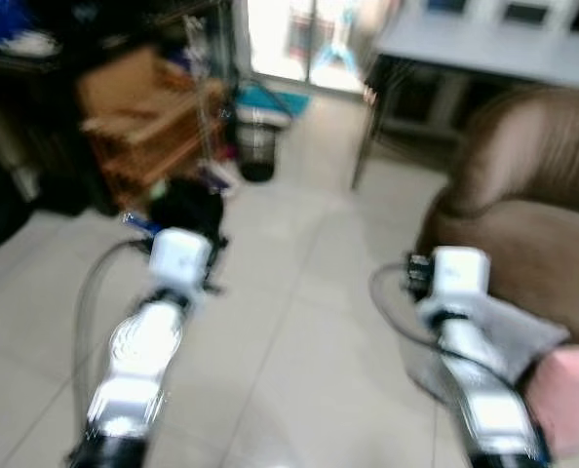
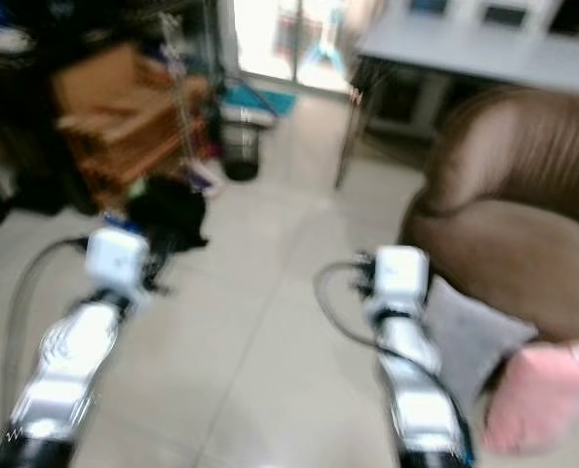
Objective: Move the pillow to the sofa from floor
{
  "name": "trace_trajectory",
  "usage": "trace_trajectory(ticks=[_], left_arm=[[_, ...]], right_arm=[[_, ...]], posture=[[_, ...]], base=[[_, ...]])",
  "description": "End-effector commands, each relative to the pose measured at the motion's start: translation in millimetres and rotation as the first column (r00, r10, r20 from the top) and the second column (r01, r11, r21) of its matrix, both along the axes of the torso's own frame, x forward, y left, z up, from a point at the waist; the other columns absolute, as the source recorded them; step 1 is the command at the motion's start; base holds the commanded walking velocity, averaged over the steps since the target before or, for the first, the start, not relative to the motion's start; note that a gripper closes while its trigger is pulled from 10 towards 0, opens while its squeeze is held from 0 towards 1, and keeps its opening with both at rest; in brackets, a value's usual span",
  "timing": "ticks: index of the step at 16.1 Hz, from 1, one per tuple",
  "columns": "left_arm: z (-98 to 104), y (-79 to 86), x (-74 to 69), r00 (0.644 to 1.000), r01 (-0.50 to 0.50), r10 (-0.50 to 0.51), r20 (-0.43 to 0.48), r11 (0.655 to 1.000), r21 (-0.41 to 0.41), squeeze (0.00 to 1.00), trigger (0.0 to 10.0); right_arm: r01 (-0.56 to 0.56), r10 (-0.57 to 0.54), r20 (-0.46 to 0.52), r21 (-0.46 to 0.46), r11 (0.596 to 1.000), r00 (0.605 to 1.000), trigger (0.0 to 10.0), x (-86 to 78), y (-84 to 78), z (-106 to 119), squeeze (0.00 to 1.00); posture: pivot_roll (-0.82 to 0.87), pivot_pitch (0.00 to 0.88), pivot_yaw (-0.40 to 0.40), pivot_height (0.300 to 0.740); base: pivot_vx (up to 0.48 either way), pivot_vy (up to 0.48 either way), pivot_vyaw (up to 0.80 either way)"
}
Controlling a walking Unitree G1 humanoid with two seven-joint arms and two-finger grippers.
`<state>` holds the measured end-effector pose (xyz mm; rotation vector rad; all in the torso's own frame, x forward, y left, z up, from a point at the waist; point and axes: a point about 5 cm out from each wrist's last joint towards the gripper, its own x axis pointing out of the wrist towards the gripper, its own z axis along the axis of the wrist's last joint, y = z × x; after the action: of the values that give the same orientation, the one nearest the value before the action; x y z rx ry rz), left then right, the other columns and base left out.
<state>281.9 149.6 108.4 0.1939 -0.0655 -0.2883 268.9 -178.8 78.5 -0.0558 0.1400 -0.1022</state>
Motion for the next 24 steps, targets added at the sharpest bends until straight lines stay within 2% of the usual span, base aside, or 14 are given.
trace_trajectory(ticks=[1,5,10,13,20,24], left_arm=[[-0.7,11.0,0.7,1.0,-0.023,0.023,-0.009,0.999,0.022,0.0,10.0],[-0.6,10.9,2.2,1.0,-0.014,0.014,-0.011,1.0,0.028,0.0,10.0],[0.8,8.9,9.2,1.0,0.018,-0.017,-0.01,0.999,0.035,0.0,10.0],[-1.5,10.1,11.0,1.0,0.013,-0.013,-0.024,1.0,0.011,0.0,10.0],[-7.7,12.1,7.6,0.999,0.001,-0.001,-0.034,1.0,0.002,0.0,10.0],[-7.2,10.7,7.6,0.999,0.009,-0.009,-0.031,1.0,-0.002,0.0,10.0]], right_arm=[[-0.016,0.016,0.027,0.015,1.0,1.0,10.0,3.9,8.2,6.1,0.0],[-0.01,0.01,0.026,0.018,1.0,1.0,10.0,4.2,8.6,5.1,0.0],[0.022,-0.022,0.021,0.031,0.999,1.0,10.0,2.6,8.4,0.5,0.0],[-0.007,0.007,0.012,-0.014,1.0,1.0,10.0,1.4,13.0,-2.3,0.0],[-0.047,0.047,-0.004,-0.029,0.998,0.999,10.0,4.9,17.4,-4.5,0.0],[-0.029,0.029,-0.016,-0.019,0.999,0.999,10.0,4.6,15.4,-6.5,0.0]], posture=[[-0.02,0.0,-0.013,0.74],[-0.02,0.0,-0.012,0.74],[-0.02,0.0,0.027,0.74],[-0.02,0.0,0.036,0.74],[-0.02,0.0,0.011,0.74],[-0.02,0.0,0.017,0.74]], base=[[0.3,0.0,-0.8],[0.297,0.0,-0.8],[0.299,0.0,-0.8],[0.299,0.0,0.0],[0.3,0.0,0.0],[0.315,0.0,-0.8]])
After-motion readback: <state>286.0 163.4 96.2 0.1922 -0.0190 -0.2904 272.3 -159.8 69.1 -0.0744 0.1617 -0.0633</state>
